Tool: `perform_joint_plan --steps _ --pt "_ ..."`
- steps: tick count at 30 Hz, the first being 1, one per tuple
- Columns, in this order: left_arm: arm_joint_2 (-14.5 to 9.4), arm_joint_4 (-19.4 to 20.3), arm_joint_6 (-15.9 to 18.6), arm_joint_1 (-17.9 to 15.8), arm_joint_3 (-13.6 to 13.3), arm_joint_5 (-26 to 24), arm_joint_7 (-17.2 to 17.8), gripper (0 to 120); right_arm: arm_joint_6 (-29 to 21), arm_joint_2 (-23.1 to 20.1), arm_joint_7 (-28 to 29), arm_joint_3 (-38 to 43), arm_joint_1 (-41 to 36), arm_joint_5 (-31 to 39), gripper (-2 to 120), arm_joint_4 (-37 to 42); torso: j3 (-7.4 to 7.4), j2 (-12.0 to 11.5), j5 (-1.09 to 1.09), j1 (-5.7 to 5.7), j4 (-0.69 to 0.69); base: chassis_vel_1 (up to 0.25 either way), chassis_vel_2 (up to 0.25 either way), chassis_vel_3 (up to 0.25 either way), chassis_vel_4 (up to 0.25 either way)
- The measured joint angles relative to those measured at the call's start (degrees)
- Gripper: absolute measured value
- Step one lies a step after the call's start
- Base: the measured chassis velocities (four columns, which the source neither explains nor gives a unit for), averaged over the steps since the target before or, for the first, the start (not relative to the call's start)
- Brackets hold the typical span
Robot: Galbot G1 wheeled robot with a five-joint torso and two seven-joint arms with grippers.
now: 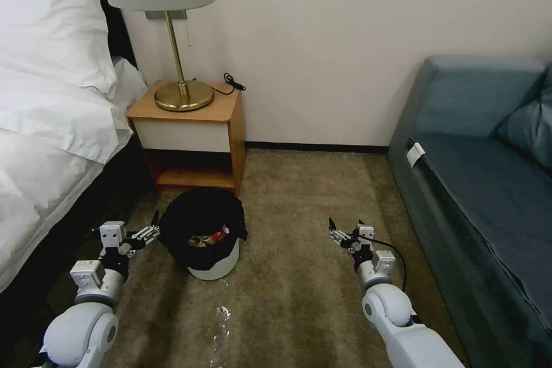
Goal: Pick up the trash bin, then pick up the garbage on the floor and place it into the trash bin.
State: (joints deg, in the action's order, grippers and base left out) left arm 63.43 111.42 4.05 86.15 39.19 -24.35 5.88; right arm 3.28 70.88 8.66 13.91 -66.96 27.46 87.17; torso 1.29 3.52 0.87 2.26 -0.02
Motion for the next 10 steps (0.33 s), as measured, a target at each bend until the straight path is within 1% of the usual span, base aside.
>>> perform_joint_plan --steps 10 --pt "0.01 -0.04 0.06 -0.02 0.0 -0.03 0.04 100 0.0 0.01 0.03 -0.04 0.02 0.0 100 -0.02 0.0 0.0 0.0 0.0 0.0 0.0 0.0 0.0 0.0"
